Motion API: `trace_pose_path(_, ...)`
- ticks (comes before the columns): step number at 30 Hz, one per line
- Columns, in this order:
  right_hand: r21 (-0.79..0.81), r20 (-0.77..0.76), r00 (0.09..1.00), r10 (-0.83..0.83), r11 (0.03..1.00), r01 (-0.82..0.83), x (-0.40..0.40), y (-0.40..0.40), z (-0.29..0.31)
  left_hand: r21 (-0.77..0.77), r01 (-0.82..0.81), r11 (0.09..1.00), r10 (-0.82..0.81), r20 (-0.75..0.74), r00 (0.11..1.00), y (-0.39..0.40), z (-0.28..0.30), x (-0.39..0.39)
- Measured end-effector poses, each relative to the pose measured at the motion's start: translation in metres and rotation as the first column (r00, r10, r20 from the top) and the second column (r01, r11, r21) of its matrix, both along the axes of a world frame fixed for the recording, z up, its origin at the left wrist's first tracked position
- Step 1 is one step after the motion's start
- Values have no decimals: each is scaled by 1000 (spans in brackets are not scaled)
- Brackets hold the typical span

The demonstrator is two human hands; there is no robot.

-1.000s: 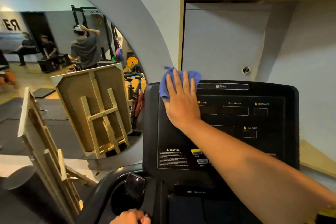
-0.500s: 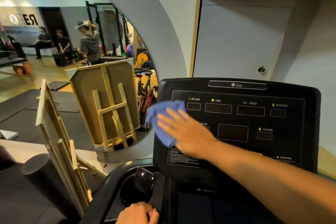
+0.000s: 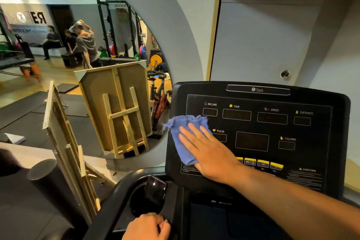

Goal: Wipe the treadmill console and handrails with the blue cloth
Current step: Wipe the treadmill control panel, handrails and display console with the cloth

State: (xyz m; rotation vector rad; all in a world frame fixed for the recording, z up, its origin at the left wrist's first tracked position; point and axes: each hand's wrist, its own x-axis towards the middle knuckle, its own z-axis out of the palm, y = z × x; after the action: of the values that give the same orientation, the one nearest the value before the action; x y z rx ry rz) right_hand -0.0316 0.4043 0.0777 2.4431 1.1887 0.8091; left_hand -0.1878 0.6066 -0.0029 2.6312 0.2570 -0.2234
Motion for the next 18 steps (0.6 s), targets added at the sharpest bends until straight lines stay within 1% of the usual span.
trace_pose_path(1,-26,10,1000,4,1000,-3,8,-7,7,-21,-6,1000,6,6,1000,-1,0,0)
trace_pose_path(2,-3,19,1000,-25,1000,25,17,-9,20,-41,-18,999,18,9,1000,-3,0,0)
trace_pose_path(5,192,17,978,-208,961,201,39,3,68,-39,-45,998,45,14,999,-4,-1,-1)
trace_pose_path(6,243,6,970,-244,941,235,43,12,78,-34,-47,998,47,14,999,-5,0,-2)
trace_pose_path(8,322,-29,968,-249,915,245,41,32,81,-25,-41,999,42,17,999,-5,1,-2)
trace_pose_path(9,330,-38,974,-224,917,224,37,41,75,-22,-40,999,40,16,999,-5,1,-2)
trace_pose_path(11,250,-24,993,-117,961,119,24,51,49,-15,-30,999,31,21,999,-4,0,-2)
trace_pose_path(13,108,-34,999,-10,994,14,8,47,19,-9,-21,1000,21,47,999,-4,-3,-3)
trace_pose_path(15,14,-77,995,57,998,-56,-6,34,-6,12,-19,1000,19,68,998,-4,-5,-3)
trace_pose_path(18,-95,-181,975,130,984,-149,-28,5,-37,63,-7,998,1,99,995,-3,-12,-6)
